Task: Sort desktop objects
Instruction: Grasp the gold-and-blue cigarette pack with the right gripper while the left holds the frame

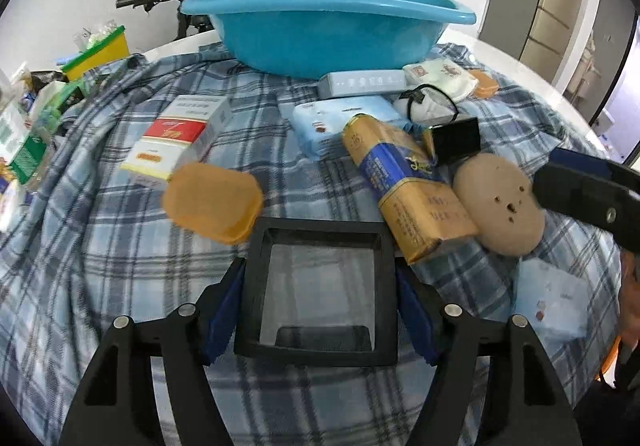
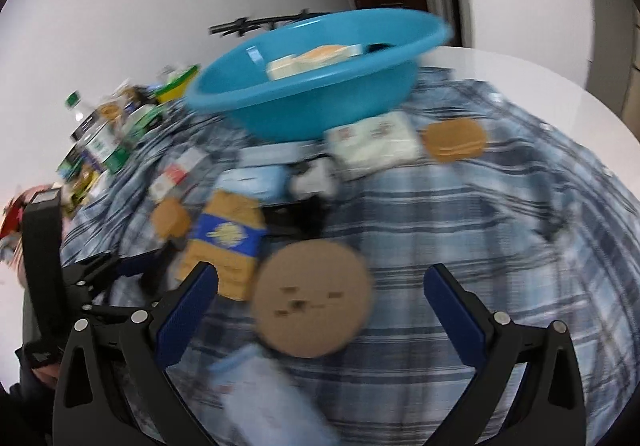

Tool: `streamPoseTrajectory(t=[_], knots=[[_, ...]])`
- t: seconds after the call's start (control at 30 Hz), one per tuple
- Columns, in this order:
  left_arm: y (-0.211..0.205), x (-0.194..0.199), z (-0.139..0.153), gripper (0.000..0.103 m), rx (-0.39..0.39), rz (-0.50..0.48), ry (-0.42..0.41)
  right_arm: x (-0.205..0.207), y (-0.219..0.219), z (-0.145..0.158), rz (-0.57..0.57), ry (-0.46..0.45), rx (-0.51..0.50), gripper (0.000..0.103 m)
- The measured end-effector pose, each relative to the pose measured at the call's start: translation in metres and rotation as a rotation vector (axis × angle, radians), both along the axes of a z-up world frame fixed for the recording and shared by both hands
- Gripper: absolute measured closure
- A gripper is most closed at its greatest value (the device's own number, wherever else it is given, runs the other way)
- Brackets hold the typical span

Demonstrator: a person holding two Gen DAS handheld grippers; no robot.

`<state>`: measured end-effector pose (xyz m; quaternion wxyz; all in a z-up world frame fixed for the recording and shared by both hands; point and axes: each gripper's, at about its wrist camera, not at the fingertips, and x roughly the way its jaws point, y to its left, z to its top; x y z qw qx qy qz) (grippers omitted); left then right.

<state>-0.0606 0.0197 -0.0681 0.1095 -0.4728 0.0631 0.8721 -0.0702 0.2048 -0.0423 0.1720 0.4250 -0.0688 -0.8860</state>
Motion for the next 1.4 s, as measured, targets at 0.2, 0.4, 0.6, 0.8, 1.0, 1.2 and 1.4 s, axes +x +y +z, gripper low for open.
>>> streamPoseTrajectory(t=[0.2, 0.4, 0.6, 0.8, 1.0, 1.2, 1.4], knots=[[-0.033, 0.003, 0.008, 0.03, 0.001, 0.082, 0.014, -0.005, -0.043, -0.003, 0.079, -0.01, -0.008, 0.001], [-0.056, 0.004, 0.008, 0.03, 0.015, 0.126, 0.023, -0.019, -0.07, -0.008, 0.073, -0.034, 0.022, 0.01], [-0.062, 0.005, 0.006, 0.03, 0.037, 0.124, 0.022, -0.021, -0.08, -0.015, 0.016, -0.026, 0.07, 0.026], [-0.064, 0.005, 0.006, 0.03, 0.05, 0.129, 0.017, -0.023, -0.088, -0.018, 0.056, -0.051, 0.068, 0.034], [-0.06, 0.005, 0.006, 0.03, 0.054, 0.121, 0.014, -0.032, -0.096, -0.03, 0.053, -0.071, 0.117, 0.035], [-0.056, 0.004, 0.007, 0.03, 0.058, 0.111, 0.011, -0.032, -0.102, -0.035, 0.059, -0.032, 0.216, 0.047], [-0.054, 0.004, 0.008, 0.03, 0.049, 0.11, 0.016, -0.023, -0.091, -0.028, 0.093, -0.033, 0.252, 0.05]])
